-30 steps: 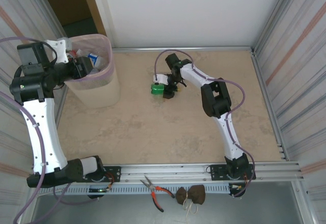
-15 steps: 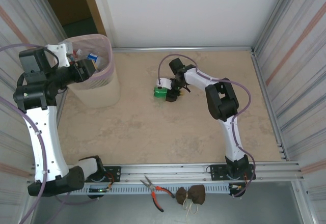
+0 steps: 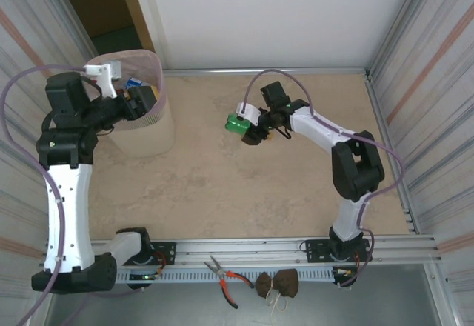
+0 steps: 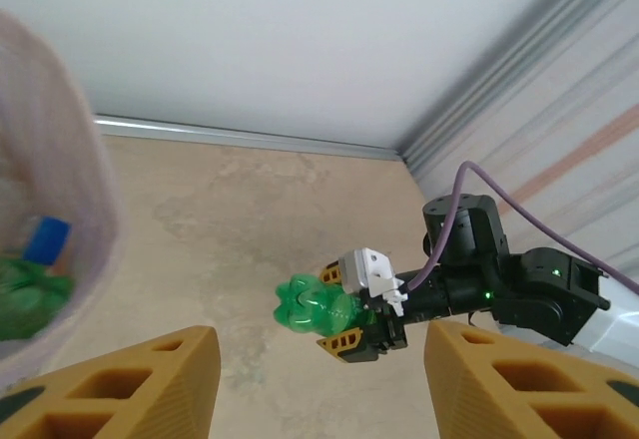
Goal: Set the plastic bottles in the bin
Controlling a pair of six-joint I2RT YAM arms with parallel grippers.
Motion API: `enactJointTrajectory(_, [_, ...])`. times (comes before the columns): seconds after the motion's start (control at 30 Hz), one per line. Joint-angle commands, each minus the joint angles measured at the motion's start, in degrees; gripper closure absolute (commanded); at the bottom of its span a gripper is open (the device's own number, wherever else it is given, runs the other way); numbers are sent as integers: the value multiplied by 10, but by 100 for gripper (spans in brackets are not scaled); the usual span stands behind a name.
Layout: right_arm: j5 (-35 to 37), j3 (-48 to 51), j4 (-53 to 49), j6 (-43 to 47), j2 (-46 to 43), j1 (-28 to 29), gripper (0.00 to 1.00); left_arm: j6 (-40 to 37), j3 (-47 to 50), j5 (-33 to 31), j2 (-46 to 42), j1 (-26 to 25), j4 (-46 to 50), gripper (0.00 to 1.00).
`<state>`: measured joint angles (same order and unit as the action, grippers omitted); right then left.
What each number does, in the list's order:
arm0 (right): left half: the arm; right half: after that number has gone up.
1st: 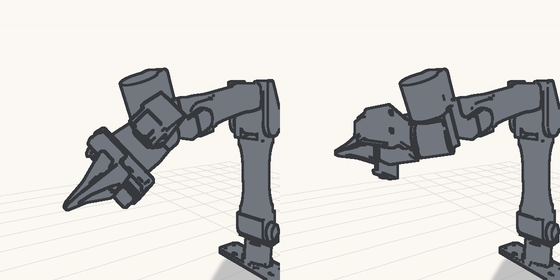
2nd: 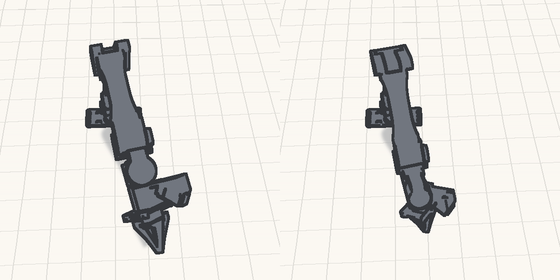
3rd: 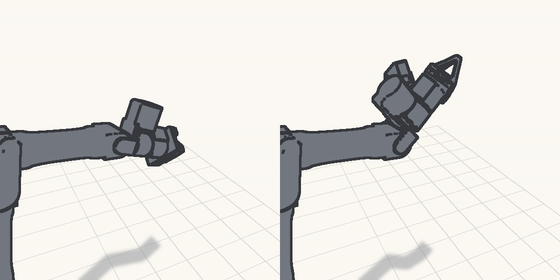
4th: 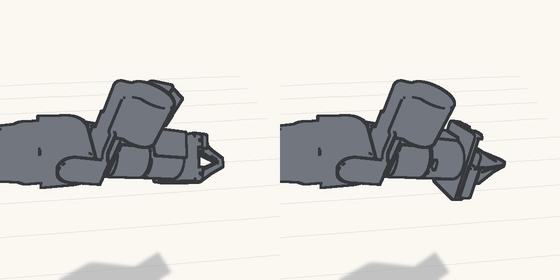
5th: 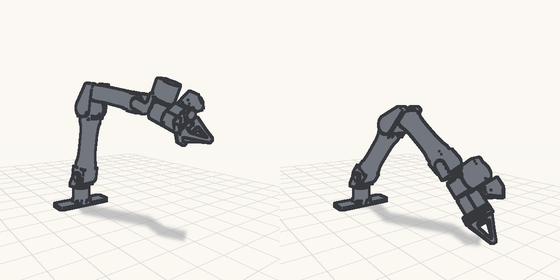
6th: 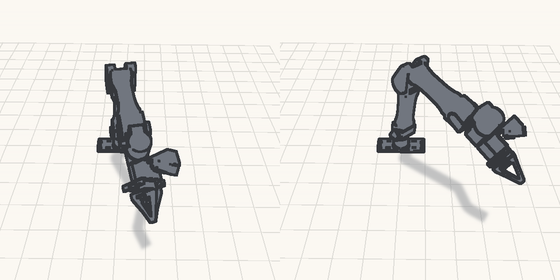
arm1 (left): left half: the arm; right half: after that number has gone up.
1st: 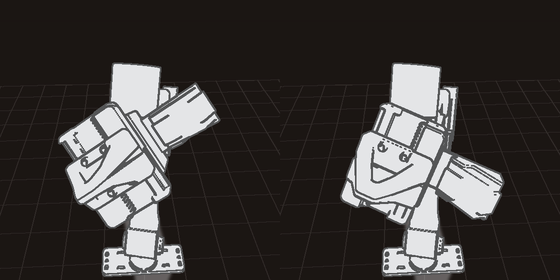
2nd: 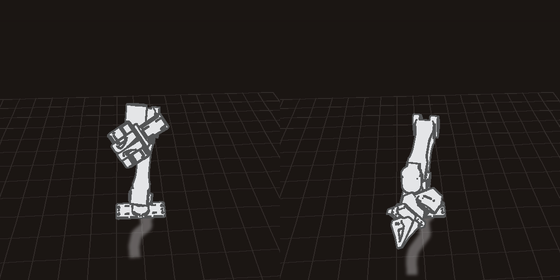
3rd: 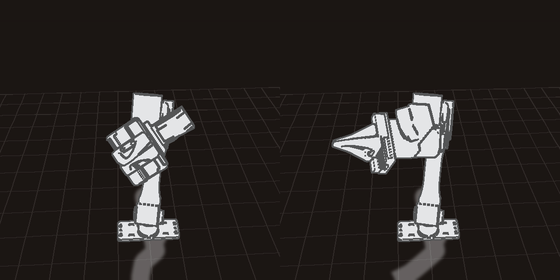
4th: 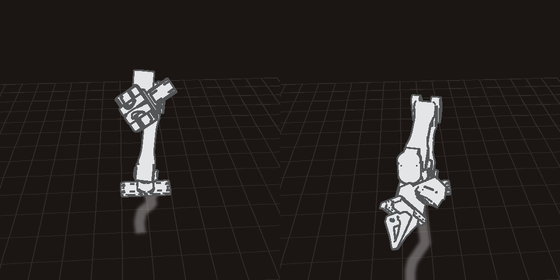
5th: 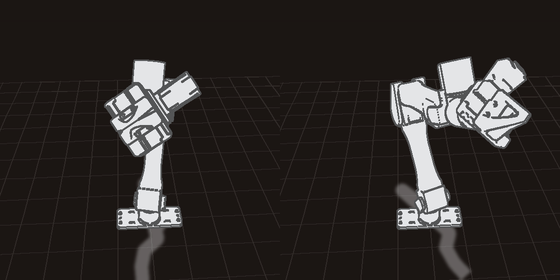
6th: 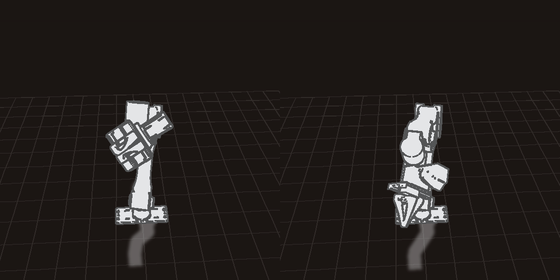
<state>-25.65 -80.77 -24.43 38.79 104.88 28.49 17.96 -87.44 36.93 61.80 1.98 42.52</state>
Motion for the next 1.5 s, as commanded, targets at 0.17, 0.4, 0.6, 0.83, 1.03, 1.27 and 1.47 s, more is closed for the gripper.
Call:
enactJointTrajectory(0.17, [-49, 96, 139, -150, -158, 6, 46, 19, 6, -73, 23, -128, -61, 34])
enactJointTrajectory(0.4, [-26, 148, 192, -168, -245, 25, 46, 20, -19, -145, 90, -270, -72, 17])
enactJointTrajectory(0.6, [-18, 162, 206, -167, -285, 33, 46, 17, -48, -163, 150, -326, -65, 7])
enactJointTrajectory(0.83, [-30, 167, 223, -176, -312, 36, 46, 27, -51, -151, 176, -338, -69, 5])
enactJointTrajectory(1.03, [-47, 164, 236, -185, -322, 36, 45, 40, -48, -94, 191, -348, -99, 8])
enactJointTrajectory(1.27, [-46, 163, 236, -185, -326, 36, 45, 56, -44, -63, 196, -351, -133, 15])
enactJointTrajectory(1.47, [-56, 163, 231, -182, -326, 36, 45, 63, -45, -63, 206, -356, -142, 16])
